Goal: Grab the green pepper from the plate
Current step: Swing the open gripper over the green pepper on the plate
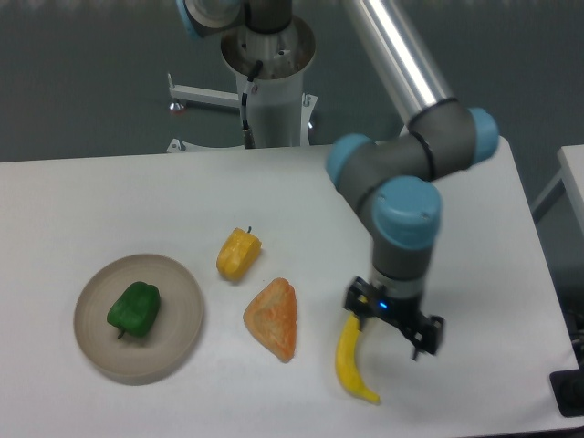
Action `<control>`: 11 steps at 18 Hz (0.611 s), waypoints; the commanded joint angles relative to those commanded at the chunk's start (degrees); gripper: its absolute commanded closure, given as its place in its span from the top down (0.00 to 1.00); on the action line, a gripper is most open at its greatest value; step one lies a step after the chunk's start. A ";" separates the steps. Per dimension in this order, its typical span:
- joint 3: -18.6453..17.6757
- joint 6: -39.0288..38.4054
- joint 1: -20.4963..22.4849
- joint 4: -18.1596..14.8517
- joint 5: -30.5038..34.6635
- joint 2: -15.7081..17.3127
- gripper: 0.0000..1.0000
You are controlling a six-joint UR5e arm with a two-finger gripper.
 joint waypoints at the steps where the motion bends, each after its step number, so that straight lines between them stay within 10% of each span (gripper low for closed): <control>1: -1.14 -2.81 -0.70 0.00 -1.75 0.53 1.00; 11: -12.31 -20.74 -10.36 0.97 -5.28 7.39 1.00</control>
